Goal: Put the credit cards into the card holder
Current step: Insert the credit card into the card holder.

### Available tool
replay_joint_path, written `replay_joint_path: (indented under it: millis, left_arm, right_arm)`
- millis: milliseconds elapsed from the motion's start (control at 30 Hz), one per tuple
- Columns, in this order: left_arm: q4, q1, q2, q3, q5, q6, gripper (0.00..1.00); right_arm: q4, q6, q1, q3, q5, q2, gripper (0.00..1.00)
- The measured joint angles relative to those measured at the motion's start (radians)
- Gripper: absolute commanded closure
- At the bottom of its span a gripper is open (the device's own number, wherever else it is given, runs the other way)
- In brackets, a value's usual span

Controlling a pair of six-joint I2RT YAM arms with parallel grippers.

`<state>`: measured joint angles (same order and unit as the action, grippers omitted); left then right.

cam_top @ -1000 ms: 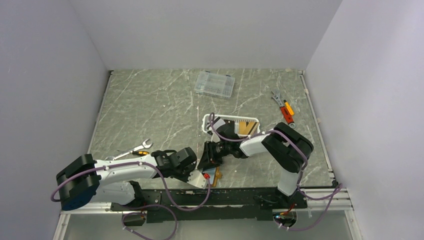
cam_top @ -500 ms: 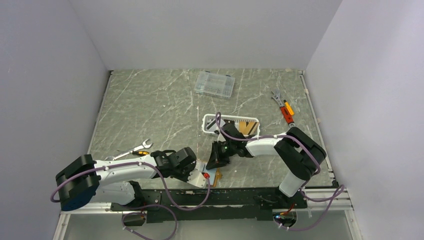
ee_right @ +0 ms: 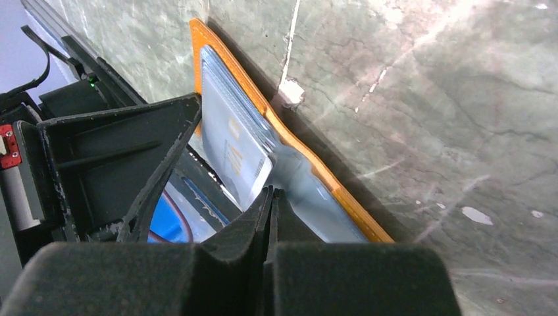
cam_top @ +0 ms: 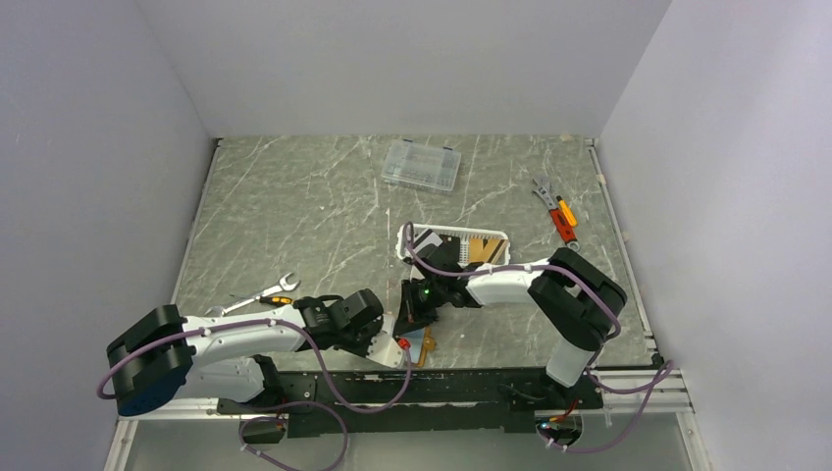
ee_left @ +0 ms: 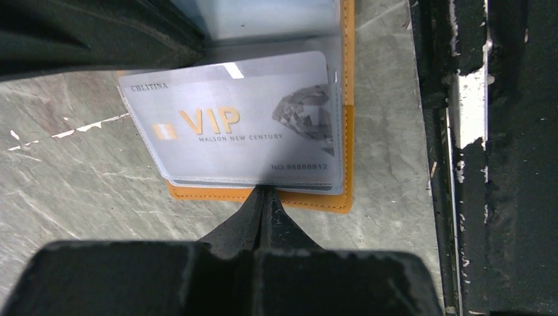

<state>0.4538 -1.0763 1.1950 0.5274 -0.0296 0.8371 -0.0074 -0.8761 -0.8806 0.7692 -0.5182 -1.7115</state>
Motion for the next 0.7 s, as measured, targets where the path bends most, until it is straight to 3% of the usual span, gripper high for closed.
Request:
replay_joint_path:
  millis: [233, 467, 633, 700]
  left_arm:
    - [0.003, 0.003, 0.012, 0.011, 0.0, -0.011, 1.0]
    - [0.018, 0.006, 0.02, 0.023, -0.003, -0.011, 1.0]
    - [0.018, 0.008, 0.013, 0.022, -0.017, -0.012, 1.0]
    - [0.019, 0.013, 0.008, 0.021, -0.027, -0.013, 1.0]
  right_arm:
    - [-0.083, 0.018, -0.009, 0.071, 0.019, -0.036, 0.99]
    - [-0.162, 0.033, -0.001, 0.114, 0.015, -0.058, 0.56]
    - [-0.223, 0.055, 0.066, 0.072, 0.046, 0.115, 0.4]
    - [-0.245, 0.063, 0.105, 0.043, 0.071, 0.239, 0.38]
